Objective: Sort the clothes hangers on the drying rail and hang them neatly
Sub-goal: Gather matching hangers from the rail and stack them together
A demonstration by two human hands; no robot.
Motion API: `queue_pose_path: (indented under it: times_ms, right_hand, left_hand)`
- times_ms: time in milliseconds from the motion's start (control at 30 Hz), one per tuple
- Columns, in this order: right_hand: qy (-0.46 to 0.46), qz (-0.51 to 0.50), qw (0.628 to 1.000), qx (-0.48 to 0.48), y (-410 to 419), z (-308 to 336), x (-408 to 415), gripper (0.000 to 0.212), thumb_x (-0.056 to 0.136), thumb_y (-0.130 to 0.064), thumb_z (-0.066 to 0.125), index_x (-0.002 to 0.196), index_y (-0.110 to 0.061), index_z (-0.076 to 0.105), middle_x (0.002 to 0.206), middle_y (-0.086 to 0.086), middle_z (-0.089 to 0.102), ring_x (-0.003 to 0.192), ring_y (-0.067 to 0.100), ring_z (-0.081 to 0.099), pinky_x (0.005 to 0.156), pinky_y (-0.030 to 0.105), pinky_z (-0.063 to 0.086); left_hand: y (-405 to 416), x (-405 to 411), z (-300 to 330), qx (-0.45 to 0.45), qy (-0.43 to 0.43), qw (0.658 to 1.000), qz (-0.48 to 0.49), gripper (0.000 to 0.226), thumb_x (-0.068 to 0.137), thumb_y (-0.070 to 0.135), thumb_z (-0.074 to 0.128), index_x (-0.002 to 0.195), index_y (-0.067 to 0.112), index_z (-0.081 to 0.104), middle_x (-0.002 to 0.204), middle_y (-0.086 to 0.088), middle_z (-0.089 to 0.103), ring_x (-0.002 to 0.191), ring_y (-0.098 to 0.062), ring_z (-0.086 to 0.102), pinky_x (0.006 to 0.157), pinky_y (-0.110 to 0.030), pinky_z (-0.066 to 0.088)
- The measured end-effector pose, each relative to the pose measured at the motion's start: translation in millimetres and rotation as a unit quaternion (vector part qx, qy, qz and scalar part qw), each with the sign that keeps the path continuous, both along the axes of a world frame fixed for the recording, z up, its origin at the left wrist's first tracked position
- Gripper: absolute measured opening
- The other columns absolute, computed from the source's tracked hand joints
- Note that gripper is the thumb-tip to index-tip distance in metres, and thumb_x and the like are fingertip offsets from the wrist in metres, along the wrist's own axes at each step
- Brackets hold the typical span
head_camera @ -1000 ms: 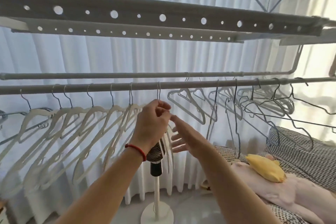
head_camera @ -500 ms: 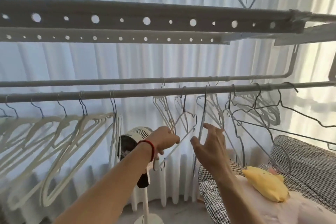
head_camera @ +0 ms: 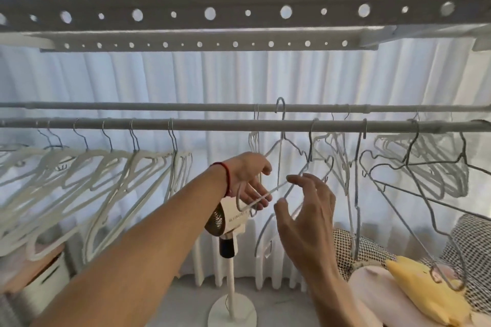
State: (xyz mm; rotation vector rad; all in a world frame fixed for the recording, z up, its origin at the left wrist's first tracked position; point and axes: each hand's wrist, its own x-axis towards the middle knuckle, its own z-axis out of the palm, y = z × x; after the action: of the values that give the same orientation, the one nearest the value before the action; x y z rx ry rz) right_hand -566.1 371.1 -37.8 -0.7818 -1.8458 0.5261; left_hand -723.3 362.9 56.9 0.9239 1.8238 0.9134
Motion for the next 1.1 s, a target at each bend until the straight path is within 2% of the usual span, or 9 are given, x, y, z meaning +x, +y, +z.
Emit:
queue_pose_path:
  times_ms: [100,233,333,500,700,833,967,1033,1100]
  right_hand:
    - [0.002,0.026,0.999,0.022,-6.3,-5.5,3.4,0.034,0.091,-0.024,0.068,0.124,-0.028,0.060,0.138,-0.009,0.046,0.138,0.007,0.034,0.106,0.016,0.025]
    - [0.002,0.058,0.998,0.027,-17.1,-12.3,11.2,0.029,0.091,-0.016,0.068,0.118,-0.026,0.065,0.126,-0.017,0.050,0.129,0.002,0.043,0.100,0.002,0.025]
    - [0.001,0.073,0.997,0.031,-33.5,-14.9,18.4,0.023,0.092,-0.016,0.066,0.113,-0.023,0.068,0.121,-0.021,0.055,0.122,-0.001,0.049,0.098,-0.002,0.027]
    - [0.003,0.108,0.993,0.041,-73.4,-18.5,17.7,0.017,0.092,-0.020,0.063,0.106,-0.024,0.072,0.109,-0.019,0.069,0.108,-0.004,0.062,0.093,0.008,0.044]
    - [0.005,0.079,0.996,0.040,-142.5,-48.3,-23.7,0.016,0.087,-0.037,0.054,0.089,-0.025,0.065,0.085,-0.018,0.064,0.079,0.004,0.063,0.070,0.027,0.055]
    - [-0.149,0.021,0.989,0.012,-178.8,-101.5,-52.0,0.040,0.084,-0.045,0.059,0.116,-0.021,0.055,0.112,-0.005,0.051,0.103,0.016,0.049,0.091,0.037,0.046]
    - [-0.286,0.246,0.915,-0.143,-220.2,-123.1,-90.2,0.019,0.098,-0.035,0.058,0.115,-0.029,0.064,0.103,-0.009,0.073,0.094,0.009,0.069,0.088,0.041,0.057]
    - [-0.319,0.376,0.830,-0.260,-240.7,-117.1,-113.7,0.023,0.105,-0.034,0.050,0.122,-0.034,0.066,0.103,-0.001,0.077,0.091,0.011,0.074,0.089,0.045,0.059]
    - [-0.332,0.485,0.724,-0.360,-261.5,-106.5,-136.6,0.034,0.105,-0.048,0.043,0.132,-0.042,0.063,0.119,0.005,0.075,0.108,0.017,0.072,0.095,0.042,0.058]
  left_hand:
    - [8.9,0.6,-5.4,-0.046,0.019,0.999,-0.016,0.046,0.098,0.030,0.043,0.130,-0.002,0.043,0.103,-0.033,0.071,0.092,-0.044,0.073,0.089,-0.052,0.058]
    - [-6.5,1.1,-42.4,-0.115,0.056,0.992,-0.003,0.059,0.097,0.035,0.044,0.133,-0.013,0.044,0.086,-0.029,0.074,0.082,-0.041,0.075,0.075,-0.044,0.062]
    - [-34.2,-3.5,-70.7,-0.138,0.041,0.990,-0.002,0.053,0.097,0.029,0.048,0.133,-0.010,0.043,0.099,-0.032,0.072,0.089,-0.042,0.074,0.080,-0.046,0.062]
    - [-102.6,-8.2,-87.5,-0.149,0.054,0.986,-0.045,0.040,0.097,0.019,0.046,0.131,-0.003,0.046,0.097,-0.030,0.073,0.082,-0.043,0.075,0.073,-0.046,0.063]
    - [-235.6,-54.7,-77.2,-0.124,0.078,0.980,-0.137,0.019,0.096,0.011,0.041,0.104,0.010,0.058,0.089,-0.016,0.078,0.068,-0.035,0.075,0.054,-0.032,0.058]
    - [-342.8,-124.5,-65.8,-0.111,0.128,0.966,-0.194,0.020,0.105,0.026,0.046,0.107,0.015,0.062,0.099,-0.008,0.078,0.080,-0.028,0.076,0.067,-0.030,0.060]
    - [-430.2,-191.9,-66.6,-0.114,0.177,0.959,-0.190,0.020,0.105,0.026,0.050,0.107,0.013,0.065,0.102,-0.006,0.078,0.098,-0.031,0.073,0.086,-0.038,0.057]
    - [-468.5,-218.9,-64.1,-0.105,0.185,0.962,-0.171,0.020,0.103,0.028,0.055,0.116,0.020,0.068,0.105,-0.005,0.078,0.096,-0.027,0.074,0.087,-0.039,0.059]
    - [-502.4,-242.3,-59.8,-0.071,0.224,0.962,-0.139,0.019,0.100,0.028,0.062,0.115,0.028,0.073,0.101,-0.001,0.078,0.089,-0.019,0.075,0.084,-0.034,0.059]
